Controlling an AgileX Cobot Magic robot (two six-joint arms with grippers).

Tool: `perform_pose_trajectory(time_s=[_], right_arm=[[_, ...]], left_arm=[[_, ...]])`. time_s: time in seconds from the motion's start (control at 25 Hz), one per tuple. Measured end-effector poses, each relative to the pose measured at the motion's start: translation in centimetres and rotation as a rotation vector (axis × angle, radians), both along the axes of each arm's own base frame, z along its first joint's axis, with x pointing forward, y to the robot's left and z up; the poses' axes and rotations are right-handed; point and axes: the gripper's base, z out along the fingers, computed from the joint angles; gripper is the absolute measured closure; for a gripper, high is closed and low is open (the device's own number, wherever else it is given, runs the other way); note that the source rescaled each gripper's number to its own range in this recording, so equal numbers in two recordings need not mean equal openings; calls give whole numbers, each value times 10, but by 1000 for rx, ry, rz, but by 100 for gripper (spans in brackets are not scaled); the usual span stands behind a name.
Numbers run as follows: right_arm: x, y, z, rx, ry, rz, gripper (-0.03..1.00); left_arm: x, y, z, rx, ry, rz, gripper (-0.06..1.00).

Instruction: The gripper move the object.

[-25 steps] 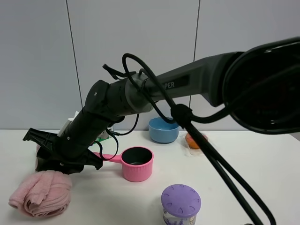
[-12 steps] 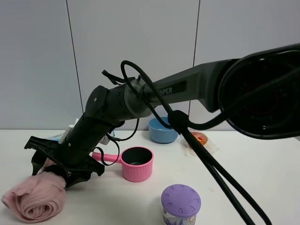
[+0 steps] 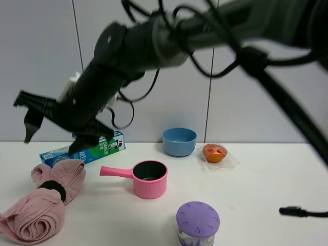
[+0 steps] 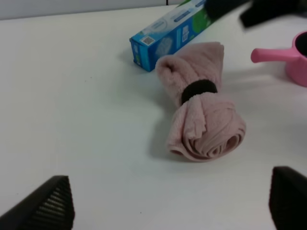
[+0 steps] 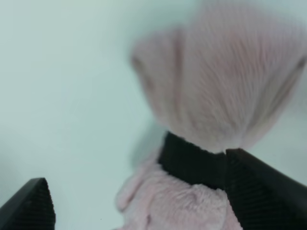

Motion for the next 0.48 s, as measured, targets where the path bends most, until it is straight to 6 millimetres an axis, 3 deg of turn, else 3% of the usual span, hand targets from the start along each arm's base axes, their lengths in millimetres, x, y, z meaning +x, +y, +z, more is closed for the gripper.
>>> perform_pose_trajectory(time_s=[0.12,0.24,0.36,0.48], right_arm=[[-14,-26,72,-54,-245,109,34],[-36,-64,144,-138,-469,162,18],[-55,-103,193,-241,-621,135,6],[-73,-138,225,-319,-677,79,4]], left_arm=[[0,0,0,0,0,0,-6],[0,0,0,0,0,0,-6],[0,0,0,0,0,0,-6],[0,0,0,0,0,0,-6]])
